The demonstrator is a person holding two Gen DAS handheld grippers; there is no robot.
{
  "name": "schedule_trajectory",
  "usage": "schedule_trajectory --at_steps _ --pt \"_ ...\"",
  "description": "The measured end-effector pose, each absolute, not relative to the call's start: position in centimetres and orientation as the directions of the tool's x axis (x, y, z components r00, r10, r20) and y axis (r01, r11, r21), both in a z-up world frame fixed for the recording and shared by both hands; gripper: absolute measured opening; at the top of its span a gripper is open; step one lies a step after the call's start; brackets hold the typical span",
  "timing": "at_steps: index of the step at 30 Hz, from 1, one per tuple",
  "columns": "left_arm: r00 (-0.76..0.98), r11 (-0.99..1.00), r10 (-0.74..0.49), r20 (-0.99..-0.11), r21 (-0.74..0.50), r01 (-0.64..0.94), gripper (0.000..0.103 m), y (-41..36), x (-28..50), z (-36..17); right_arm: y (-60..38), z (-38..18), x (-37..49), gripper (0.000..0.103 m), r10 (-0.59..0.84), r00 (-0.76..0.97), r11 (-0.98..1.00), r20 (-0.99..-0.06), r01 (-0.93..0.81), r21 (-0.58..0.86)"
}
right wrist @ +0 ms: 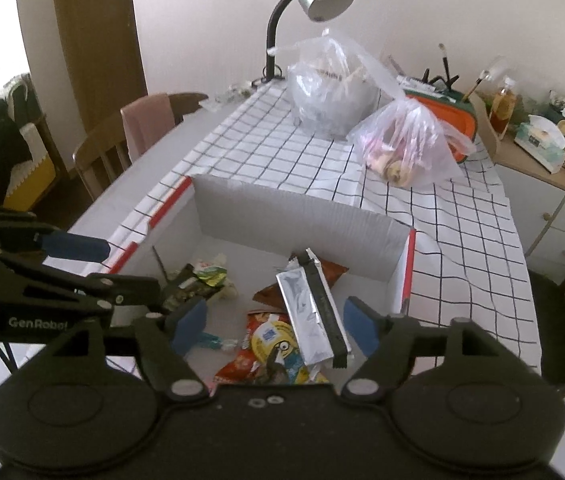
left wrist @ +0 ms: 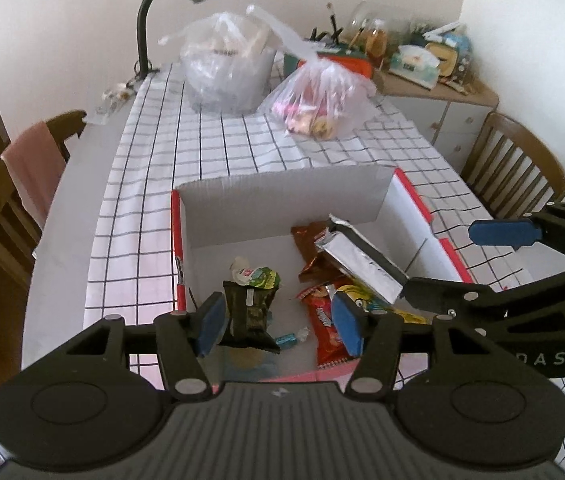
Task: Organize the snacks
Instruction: 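Open both tools to drop the candy and foil bar into the box, then withdraw both tools from the box toward the white packet and yellow packet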
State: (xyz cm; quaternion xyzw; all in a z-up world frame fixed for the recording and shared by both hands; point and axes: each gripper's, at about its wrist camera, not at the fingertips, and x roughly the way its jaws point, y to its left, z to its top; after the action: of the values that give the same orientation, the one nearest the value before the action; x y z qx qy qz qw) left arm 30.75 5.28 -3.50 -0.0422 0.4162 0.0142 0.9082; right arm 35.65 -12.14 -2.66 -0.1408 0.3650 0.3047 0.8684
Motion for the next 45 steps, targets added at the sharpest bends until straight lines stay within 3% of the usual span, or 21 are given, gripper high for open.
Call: schedule_trajectory --at_steps 8,12,27,37,45 --pt "0.691 0.997 -0.033 -0.722 -0.075 -0.03 0.064 4.5 27.5 -2.1 -13.8 -1.2 32.2 0.086 0.449 0.577 0.789 -0.682 -0.614 -0.001" --pt "0.702 0.996 -0.048 -0.71 -0.088 -0.021 0.068 4.2 25.7 -2.0 -14.4 -1.0 30.1 0.098 0.445 0.599 0.798 -0.666 -0.602 -0.008" --pt "0.702 0.996 -0.084 -0.708 -0.082 0.036 0.071 3.1 21.3 -3.7 -16.9 -2.1 24.9 0.103 0.455 0.629 0.827 -0.631 -0.561 0.037" --pt "0.629 0.994 -0.108 -0.77 -0.092 0.058 0.071 2.2 19.6 -7.8 -19.5 -7.0 25.1 0.103 0.383 0.567 0.876 -0.729 -0.473 0.092" --pt "0.562 0.98 -0.173 -0.809 -0.084 0.181 0.071 -1.1 18.1 -11.1 -19.6 -11.6 26.1 0.101 0.331 0.488 0.898 -0.807 -0.426 0.111"
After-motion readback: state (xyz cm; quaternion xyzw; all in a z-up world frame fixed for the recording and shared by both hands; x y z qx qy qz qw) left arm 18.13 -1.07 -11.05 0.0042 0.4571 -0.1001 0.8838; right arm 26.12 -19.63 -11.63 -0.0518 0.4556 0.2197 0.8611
